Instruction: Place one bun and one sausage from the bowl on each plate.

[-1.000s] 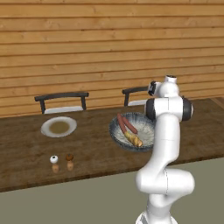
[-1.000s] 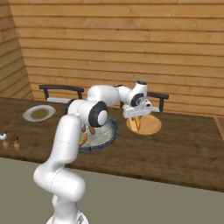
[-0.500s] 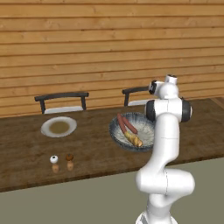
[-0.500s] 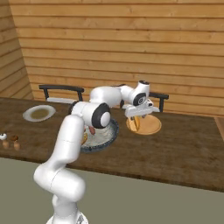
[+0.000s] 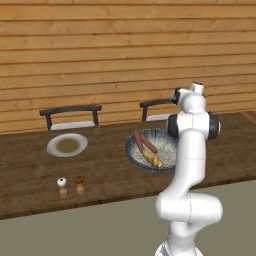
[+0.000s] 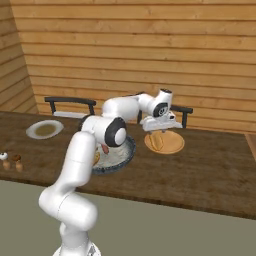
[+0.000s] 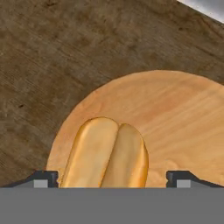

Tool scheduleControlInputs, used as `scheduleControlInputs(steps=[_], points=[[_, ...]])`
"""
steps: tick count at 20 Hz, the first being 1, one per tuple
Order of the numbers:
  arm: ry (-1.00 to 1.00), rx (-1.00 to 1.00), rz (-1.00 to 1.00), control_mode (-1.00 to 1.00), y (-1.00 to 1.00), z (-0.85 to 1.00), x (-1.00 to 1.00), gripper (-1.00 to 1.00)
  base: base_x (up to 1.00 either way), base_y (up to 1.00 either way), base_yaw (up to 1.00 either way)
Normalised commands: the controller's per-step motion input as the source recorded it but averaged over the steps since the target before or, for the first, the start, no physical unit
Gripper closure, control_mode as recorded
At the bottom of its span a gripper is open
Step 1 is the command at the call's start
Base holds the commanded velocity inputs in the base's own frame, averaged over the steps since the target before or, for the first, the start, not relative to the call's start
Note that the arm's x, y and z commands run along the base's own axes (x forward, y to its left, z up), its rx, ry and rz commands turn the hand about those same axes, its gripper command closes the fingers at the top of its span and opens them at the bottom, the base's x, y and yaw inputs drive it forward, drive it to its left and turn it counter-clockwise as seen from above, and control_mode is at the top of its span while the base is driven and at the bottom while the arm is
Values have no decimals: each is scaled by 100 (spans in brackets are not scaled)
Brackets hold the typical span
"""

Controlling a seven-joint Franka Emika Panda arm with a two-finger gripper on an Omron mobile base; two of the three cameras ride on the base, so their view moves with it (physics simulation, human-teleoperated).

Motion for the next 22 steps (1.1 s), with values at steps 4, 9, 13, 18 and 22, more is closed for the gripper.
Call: scheduleControlInputs(steps=[4,9,13,18,22], points=[[-6,-10,-17,-100,5,88,-61,-100,0,0,0],[-1,-8,-16,-100,80,40,-95,-100,0,0,0],[-3,-1,-6,-100,100,48,-100,-100,0,0,0],[0,-1,-5,-100,100,26,-95,-100,0,0,0],[0,0,-1,-100,100,-3,-76,-100,0,0,0]])
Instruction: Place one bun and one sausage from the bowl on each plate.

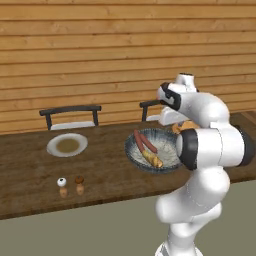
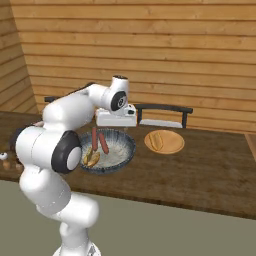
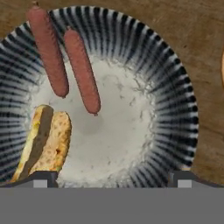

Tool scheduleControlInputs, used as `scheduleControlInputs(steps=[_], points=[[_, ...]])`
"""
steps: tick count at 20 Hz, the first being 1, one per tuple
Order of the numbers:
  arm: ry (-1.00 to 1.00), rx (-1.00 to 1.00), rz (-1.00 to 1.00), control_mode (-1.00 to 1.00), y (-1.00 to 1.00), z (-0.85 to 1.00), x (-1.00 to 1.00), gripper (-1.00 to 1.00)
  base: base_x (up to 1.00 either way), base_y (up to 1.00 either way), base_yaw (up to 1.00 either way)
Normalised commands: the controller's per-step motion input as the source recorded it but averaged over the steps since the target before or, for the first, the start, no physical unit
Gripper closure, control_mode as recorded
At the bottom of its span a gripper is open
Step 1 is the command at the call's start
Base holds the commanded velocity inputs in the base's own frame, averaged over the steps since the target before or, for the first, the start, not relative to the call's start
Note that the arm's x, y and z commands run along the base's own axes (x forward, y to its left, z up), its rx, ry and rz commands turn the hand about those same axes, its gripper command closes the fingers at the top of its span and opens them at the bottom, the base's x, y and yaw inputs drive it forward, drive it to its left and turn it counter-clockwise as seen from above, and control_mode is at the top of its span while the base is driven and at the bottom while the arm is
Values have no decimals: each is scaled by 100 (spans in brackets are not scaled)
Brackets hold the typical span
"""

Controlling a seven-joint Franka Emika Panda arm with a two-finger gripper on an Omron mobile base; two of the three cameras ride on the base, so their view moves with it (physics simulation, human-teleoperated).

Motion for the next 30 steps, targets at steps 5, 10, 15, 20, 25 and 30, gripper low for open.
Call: scheduleControlInputs(steps=[5,10,15,20,25,30], points=[[1,3,7,-100,79,-13,-5,-100,0,0,0],[0,0,-1,-100,30,-9,35,-100,0,0,0],[-5,0,9,-100,4,-45,34,-100,0,0,0],[-12,0,15,-100,0,-50,28,-100,0,0,0],[-17,0,2,-100,0,-44,6,-100,0,0,0],[-18,0,0,-100,0,-31,1,-100,0,0,0]])
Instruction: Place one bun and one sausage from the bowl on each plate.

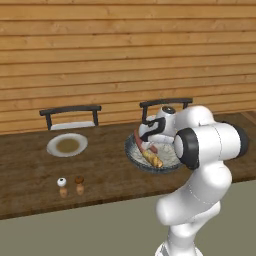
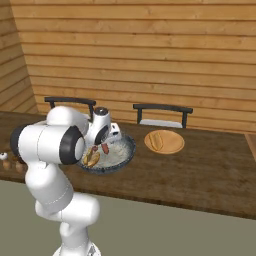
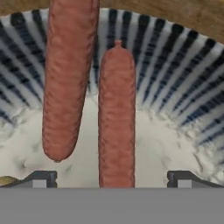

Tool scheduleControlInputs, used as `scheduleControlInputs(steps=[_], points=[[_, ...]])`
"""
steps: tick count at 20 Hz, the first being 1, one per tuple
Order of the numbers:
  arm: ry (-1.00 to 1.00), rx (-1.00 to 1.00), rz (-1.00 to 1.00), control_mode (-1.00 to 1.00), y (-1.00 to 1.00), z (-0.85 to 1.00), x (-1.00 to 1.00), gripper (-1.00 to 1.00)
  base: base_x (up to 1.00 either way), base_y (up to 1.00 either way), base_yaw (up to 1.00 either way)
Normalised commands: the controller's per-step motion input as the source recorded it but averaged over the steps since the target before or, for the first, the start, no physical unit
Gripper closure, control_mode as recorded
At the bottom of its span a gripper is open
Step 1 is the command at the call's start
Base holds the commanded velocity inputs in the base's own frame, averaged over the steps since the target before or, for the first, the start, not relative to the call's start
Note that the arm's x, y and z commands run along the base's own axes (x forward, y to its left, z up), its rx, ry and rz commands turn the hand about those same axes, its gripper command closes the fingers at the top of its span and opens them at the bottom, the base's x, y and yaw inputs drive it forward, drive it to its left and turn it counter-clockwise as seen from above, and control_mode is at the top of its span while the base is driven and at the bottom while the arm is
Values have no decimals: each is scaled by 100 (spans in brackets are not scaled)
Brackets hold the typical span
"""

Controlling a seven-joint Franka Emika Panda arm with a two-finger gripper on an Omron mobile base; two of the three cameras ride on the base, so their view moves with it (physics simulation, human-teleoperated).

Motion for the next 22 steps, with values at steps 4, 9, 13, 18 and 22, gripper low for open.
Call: scheduleControlInputs(steps=[4,9,13,18,22], points=[[-12,0,0,-100,0,-29,3,-100,0,0,0],[0,0,0,-100,0,-25,1,-100,0,0,0],[0,0,0,-100,0,-25,0,100,0,0,0],[0,0,0,-100,0,-31,-1,100,0,0,0],[0,0,0,-100,0,-32,0,100,0,0,0]])
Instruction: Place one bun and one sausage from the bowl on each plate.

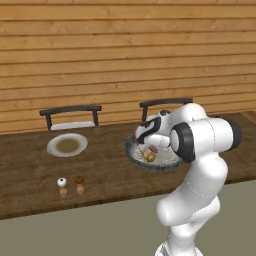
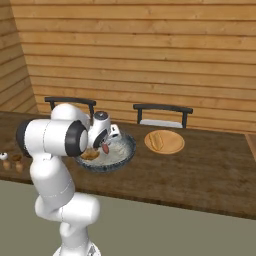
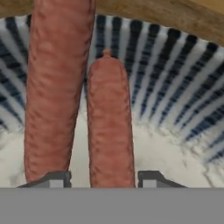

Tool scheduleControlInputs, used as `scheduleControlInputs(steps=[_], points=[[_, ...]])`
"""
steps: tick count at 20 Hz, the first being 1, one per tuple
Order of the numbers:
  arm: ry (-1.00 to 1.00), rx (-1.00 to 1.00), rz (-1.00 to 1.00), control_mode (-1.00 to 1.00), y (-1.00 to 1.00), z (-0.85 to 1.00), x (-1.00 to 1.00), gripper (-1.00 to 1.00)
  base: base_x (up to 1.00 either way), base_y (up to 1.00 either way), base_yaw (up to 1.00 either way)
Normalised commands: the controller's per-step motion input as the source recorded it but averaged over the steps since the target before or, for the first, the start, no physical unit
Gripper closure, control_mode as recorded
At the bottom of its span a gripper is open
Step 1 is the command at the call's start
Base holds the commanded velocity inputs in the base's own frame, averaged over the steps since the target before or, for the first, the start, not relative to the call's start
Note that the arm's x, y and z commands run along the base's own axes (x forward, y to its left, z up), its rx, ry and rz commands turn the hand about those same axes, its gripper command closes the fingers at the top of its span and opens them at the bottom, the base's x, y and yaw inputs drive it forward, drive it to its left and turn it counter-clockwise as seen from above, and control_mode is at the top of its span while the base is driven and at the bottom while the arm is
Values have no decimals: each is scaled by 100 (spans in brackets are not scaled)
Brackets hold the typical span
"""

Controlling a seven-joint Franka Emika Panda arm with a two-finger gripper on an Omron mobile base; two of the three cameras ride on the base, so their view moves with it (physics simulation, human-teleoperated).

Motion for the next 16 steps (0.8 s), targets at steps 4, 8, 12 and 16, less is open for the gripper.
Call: scheduleControlInputs(steps=[4,8,12,16], points=[[0,0,0,-100,0,-6,-12,100,0,0,0],[-8,0,-4,-100,0,2,-29,100,0,0,0],[-3,0,-5,-100,0,55,-16,100,0,0,0],[12,0,-6,-100,-15,99,-6,100,0,0,0]])
